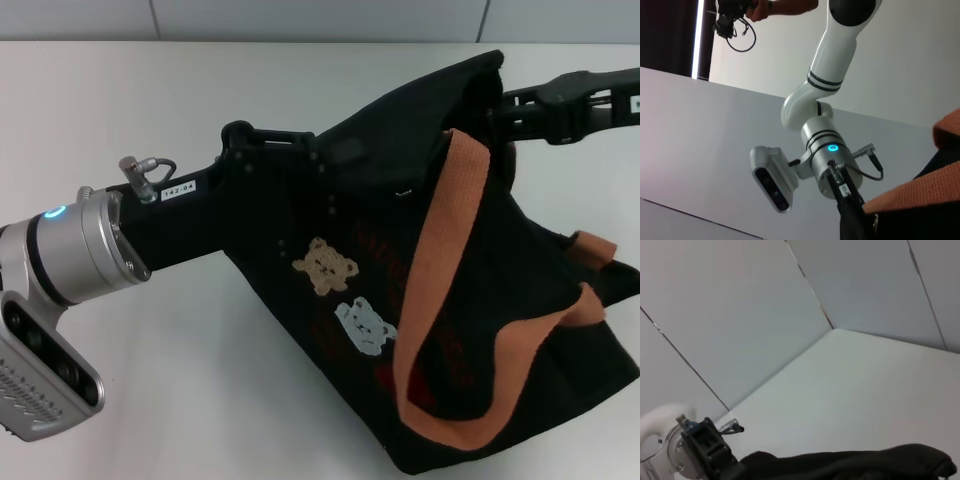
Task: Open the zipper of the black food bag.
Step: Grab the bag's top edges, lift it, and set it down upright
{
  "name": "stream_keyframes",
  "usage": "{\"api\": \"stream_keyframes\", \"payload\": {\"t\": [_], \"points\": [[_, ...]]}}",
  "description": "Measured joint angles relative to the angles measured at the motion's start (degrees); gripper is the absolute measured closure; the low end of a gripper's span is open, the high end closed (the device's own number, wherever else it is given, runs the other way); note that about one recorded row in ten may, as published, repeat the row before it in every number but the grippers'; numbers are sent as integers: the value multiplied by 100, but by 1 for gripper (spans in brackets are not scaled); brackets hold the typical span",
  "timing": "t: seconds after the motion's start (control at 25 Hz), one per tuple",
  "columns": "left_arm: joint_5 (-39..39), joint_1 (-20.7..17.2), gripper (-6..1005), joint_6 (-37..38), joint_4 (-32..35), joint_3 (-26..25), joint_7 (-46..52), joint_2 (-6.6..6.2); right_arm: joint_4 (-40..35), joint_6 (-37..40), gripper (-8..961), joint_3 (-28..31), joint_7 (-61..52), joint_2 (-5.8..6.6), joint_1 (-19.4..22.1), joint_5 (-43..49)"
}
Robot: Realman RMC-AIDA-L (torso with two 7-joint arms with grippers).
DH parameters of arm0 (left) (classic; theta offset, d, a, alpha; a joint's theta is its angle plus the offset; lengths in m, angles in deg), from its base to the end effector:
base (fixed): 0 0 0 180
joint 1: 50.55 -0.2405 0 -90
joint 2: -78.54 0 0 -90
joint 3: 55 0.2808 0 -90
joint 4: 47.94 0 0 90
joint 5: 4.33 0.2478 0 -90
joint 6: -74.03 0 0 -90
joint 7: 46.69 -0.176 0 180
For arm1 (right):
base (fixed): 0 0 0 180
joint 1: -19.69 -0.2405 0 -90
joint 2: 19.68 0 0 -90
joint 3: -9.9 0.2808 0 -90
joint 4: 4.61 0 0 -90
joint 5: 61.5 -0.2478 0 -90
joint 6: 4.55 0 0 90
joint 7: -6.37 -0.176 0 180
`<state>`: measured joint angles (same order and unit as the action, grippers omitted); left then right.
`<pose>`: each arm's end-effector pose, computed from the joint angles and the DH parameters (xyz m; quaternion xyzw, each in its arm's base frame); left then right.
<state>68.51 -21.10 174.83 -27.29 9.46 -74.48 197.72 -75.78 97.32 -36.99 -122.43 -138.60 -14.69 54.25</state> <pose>-0.2222 0.3352 -0.0693 -0.7027 0.5193 -0.3064 0.3777 0.1737 0.4031 0.0437 -0.9248 0.3270 0.1863 0.0561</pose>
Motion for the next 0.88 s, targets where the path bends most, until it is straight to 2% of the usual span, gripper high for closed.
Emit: {"api": "stream_keyframes", "payload": {"t": [0.2,0.28,0.52,0.68,0.88], "points": [[-1,13,897,9,1,14,-10,0,102,-34,570,-14,-44,-6,-149,49],[-1,14,897,9,1,14,-23,0,159,-38,784,-33,-72,-5,-203,76],[-3,16,897,-6,-2,14,-76,0,248,114,955,-41,84,36,-221,65],[-4,15,897,-9,-41,-13,-154,0,172,577,938,55,385,57,-90,34],[-24,20,897,-11,-43,-24,-156,0,36,771,917,78,645,64,147,-64]]}}
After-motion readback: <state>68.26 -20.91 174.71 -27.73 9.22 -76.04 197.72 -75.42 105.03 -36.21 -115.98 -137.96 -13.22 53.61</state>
